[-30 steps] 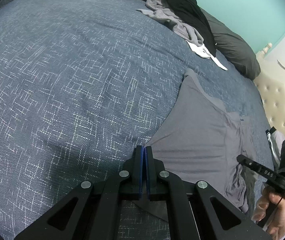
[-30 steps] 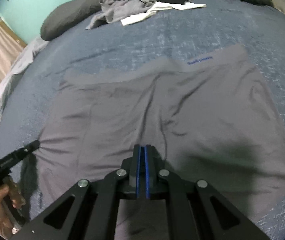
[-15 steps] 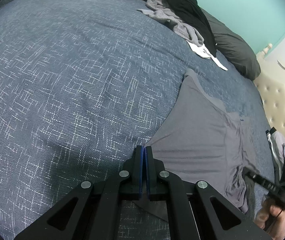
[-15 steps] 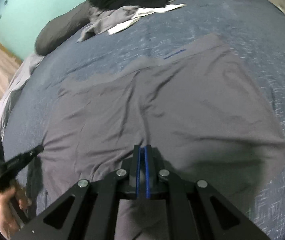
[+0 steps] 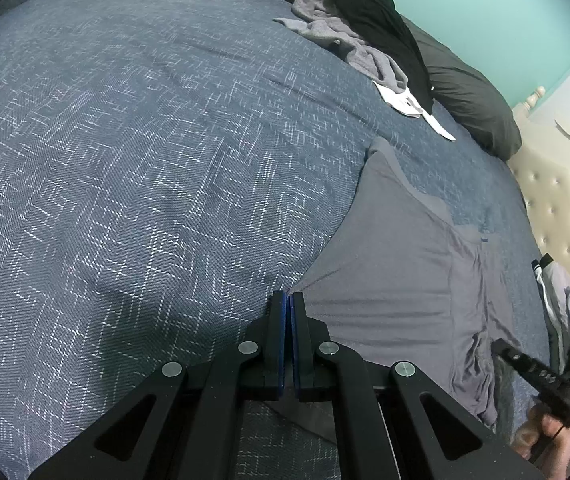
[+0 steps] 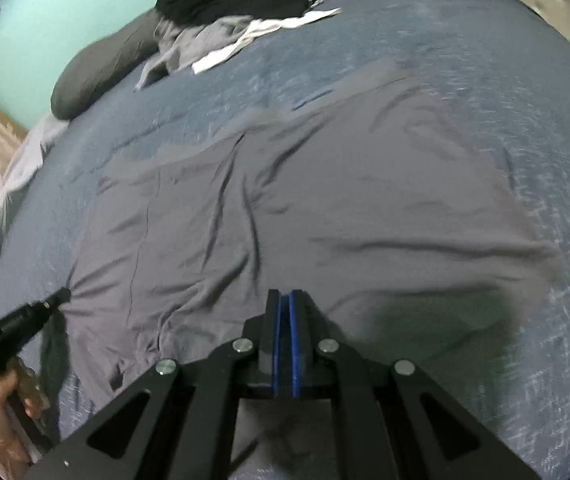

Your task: Fold clothes

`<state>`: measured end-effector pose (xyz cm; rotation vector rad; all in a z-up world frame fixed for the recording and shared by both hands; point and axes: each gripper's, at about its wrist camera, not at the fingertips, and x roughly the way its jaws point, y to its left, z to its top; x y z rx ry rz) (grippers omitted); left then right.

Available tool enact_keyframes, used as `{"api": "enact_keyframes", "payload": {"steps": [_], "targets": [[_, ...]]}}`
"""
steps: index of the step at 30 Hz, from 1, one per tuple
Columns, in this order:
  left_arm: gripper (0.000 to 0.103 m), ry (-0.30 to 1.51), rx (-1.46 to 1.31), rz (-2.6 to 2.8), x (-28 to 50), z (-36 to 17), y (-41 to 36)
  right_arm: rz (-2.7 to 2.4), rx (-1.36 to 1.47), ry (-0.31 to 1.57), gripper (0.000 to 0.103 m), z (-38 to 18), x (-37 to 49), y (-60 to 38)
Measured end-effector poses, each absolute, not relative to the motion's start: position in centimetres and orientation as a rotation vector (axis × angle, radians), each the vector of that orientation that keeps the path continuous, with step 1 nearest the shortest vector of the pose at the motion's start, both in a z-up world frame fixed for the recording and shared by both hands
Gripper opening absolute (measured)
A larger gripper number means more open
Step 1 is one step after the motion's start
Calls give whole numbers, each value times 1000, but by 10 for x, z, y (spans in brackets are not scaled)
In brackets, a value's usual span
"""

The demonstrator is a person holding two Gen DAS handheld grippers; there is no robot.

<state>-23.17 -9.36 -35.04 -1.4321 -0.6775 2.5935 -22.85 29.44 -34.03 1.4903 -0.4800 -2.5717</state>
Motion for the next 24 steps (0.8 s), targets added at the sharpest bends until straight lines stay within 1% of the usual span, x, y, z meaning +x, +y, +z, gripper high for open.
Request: {"api": "enact_keyframes", "payload": {"steps": [4,8,14,16,17,18,19,20,24], "targets": [[2,-705,-1429,2585,-231,-350,-94,-2670,1382,-638,4,-331,-215,323],[2,-711,-1426,2583,-229,-349,-94,-2724,1335,-764,4,-338,-214,344],[2,-704,-1417,2592,-227,-346,-92,-2731,1334,-820,4,-340,-214,357],[2,-706,-1417,2590,-226,-346,-92,-2748,1322,-848,6,-335,-202,373],[2,-705,-1418,2591,-226,-347,-92,-2760,1306,-883,13,-332,-199,381],[2,-704,-1419,2592,-226,-347,-92,-2774,1289,-916,27,-331,-197,388],[2,-707,-1420,2592,-226,-347,-92,-2790,1270,-946,33,-330,-195,395],[2,-712,-1421,2591,-227,-348,-92,-2807,1261,-967,37,-329,-193,401],[2,-728,-1427,2587,-229,-350,-92,-2870,1266,-1034,37,-329,-182,426]]}}
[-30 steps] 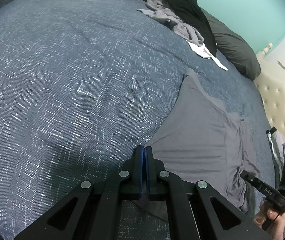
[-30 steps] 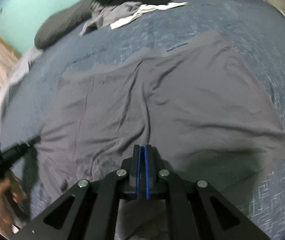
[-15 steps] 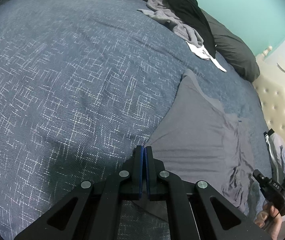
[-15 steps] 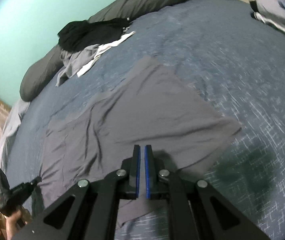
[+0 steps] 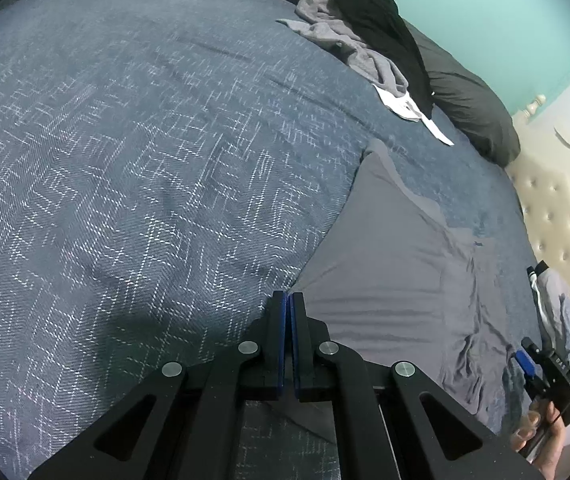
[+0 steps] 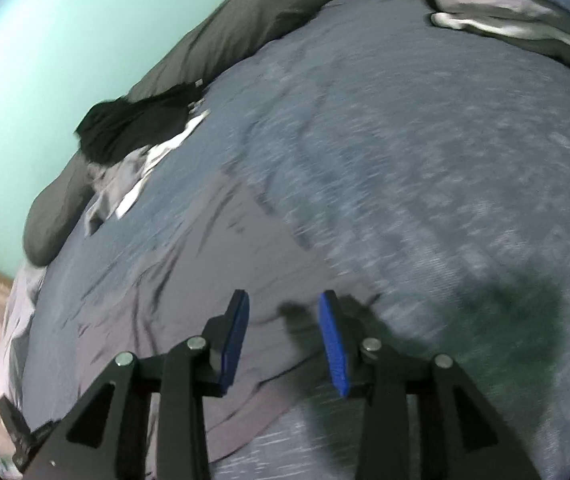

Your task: Fold clothes

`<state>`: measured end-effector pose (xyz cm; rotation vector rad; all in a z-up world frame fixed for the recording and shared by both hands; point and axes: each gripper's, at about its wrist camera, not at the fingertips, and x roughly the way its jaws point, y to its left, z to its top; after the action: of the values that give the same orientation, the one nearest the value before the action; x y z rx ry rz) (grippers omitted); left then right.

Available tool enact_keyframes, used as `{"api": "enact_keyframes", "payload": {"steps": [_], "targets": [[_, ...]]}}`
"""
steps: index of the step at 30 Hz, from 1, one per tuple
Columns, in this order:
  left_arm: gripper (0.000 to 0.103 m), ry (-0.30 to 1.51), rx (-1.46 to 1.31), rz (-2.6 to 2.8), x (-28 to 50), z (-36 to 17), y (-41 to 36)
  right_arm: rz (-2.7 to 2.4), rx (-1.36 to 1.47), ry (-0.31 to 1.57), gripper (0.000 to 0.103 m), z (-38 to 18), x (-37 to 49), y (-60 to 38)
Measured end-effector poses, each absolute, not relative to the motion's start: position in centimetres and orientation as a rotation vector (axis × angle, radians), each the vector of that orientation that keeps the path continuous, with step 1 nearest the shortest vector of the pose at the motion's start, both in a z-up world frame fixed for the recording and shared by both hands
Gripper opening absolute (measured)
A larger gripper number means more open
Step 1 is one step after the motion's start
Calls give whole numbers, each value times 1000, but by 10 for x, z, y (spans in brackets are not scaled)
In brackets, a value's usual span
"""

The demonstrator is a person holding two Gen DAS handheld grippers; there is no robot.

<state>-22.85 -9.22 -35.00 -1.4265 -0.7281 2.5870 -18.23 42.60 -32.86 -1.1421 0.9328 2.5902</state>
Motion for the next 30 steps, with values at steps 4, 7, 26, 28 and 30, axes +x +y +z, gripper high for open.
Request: {"api": "enact_keyframes", "payload": {"steps": [4,7,26,28,30], "targets": [[2,-729,-1428,2590,-229,-350,-92,2520,-1118,969,37,-333,-178,450],[2,-726,-1430,2591,-230,-350,-91,2479,-1132,1054,37,-342,-174,460],[2,-715,-1431,2602,-235,-352,-87,2467,-1141,1312,2,-356,-161,480],[2,-712,-1433,2603,-235,-352,-87,2451,-1154,1310,1,-360,-162,483],[2,-713,-1434,2603,-236,-352,-87,2436,-1167,1309,1,-364,-164,485]]}}
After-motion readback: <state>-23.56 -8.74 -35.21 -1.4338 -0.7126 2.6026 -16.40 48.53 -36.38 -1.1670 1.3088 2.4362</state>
